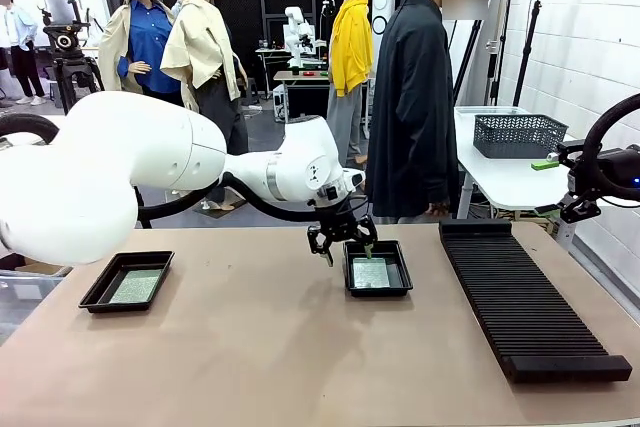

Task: Inspect and transfer BCBs to ESD trays.
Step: Pick up the ESD tray and place it on the left side of the table.

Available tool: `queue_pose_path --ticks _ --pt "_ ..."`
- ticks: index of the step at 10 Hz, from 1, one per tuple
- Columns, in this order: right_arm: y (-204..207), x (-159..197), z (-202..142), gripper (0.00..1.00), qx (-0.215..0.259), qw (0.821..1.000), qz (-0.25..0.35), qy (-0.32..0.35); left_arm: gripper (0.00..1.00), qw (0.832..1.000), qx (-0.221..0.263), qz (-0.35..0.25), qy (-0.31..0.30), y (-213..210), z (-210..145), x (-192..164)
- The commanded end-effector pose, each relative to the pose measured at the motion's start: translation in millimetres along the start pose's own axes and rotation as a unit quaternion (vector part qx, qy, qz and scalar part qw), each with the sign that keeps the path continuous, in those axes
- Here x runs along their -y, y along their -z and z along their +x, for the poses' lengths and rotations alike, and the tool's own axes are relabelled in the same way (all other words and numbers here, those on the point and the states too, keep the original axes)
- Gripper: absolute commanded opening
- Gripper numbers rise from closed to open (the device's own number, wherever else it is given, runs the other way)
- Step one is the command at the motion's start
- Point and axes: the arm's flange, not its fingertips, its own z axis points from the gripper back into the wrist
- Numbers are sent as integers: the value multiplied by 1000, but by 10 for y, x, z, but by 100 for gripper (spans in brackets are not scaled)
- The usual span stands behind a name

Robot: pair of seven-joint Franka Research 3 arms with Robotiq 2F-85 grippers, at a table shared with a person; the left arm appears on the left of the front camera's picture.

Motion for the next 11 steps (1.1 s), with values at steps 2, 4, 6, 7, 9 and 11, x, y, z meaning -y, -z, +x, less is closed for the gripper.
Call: queue_pose_path --ticks 2,4,6,7,9,11 --pt "25 -12 -29 100 6 1000 -3 2 84 999 -27 18 -11 27 110 24" --pt "25 -12 -29 100 6 1000 -3 2 72 999 -32 16 -14 59 138 19" --pt "25 -12 -29 100 6 1000 -3 2 60 999 -30 17 -5 46 142 18" --pt "25 -12 -29 100 6 1000 -3 2 49 999 -26 17 7 32 141 14" --pt "25 -12 -29 100 6 1000 -3 2 15 999 -30 18 11 41 146 -4" --pt "25 -12 -29 100 6 1000 -3 2 0 999 -48 16 6 58 149 -45"
